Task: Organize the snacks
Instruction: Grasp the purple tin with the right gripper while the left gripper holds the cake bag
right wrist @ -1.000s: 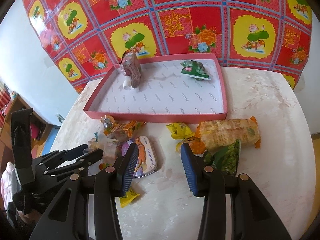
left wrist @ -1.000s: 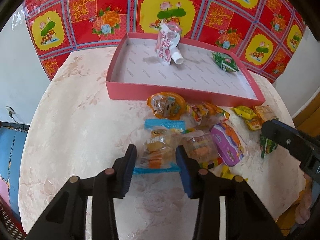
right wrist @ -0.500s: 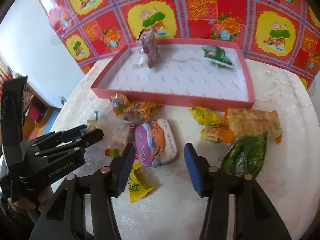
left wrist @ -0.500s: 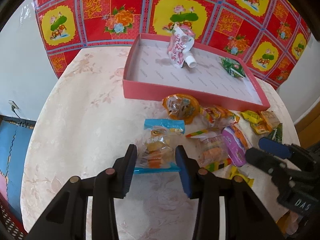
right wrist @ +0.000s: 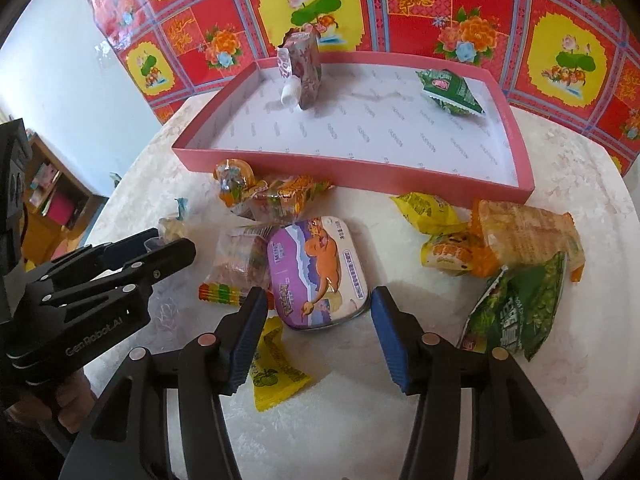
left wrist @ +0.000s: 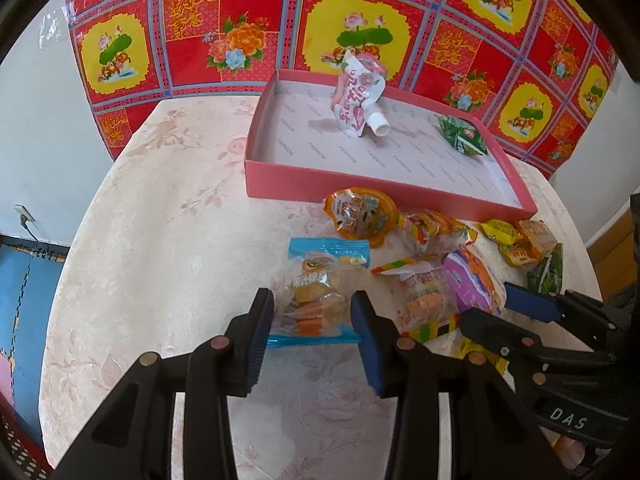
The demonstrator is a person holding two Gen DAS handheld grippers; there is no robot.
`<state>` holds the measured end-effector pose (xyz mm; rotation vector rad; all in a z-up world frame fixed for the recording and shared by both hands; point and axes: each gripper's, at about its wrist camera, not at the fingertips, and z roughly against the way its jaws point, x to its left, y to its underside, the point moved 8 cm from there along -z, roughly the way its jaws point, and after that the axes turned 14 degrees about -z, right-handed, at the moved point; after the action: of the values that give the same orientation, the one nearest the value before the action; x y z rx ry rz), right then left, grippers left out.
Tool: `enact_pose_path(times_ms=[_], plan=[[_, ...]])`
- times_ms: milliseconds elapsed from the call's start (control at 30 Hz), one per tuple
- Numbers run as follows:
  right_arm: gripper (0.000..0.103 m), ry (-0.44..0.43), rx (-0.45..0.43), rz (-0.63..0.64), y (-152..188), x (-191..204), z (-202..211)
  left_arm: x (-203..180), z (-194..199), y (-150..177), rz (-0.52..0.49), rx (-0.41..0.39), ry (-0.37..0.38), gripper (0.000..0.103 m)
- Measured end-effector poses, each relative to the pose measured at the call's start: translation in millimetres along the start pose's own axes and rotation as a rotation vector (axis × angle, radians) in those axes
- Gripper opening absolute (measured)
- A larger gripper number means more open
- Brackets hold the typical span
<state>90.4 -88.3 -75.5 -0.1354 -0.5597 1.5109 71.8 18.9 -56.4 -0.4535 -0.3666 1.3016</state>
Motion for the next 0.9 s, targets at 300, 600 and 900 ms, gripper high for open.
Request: enact_pose_path(times_ms=[300, 600, 900], plan=[[0.055, 0.016, -0.037, 0.037, 0.2, 2.9, -1.5, -1.1, 0.5, -0.5, -0.026, -0.011, -0.01, 0.042], [0.051, -0.012, -0.062, 0.035, 1.5, 1.1, 1.5, -0.4, 0.4, -1.2, -0.027, -0.017, -0.015, 0.042], [0.05, -0.072, -0.082, 0.011, 0.0, 0.1, 12.6, -7.1, 6.0, -4.8, -0.037, -0.033, -0.005, 0.042]])
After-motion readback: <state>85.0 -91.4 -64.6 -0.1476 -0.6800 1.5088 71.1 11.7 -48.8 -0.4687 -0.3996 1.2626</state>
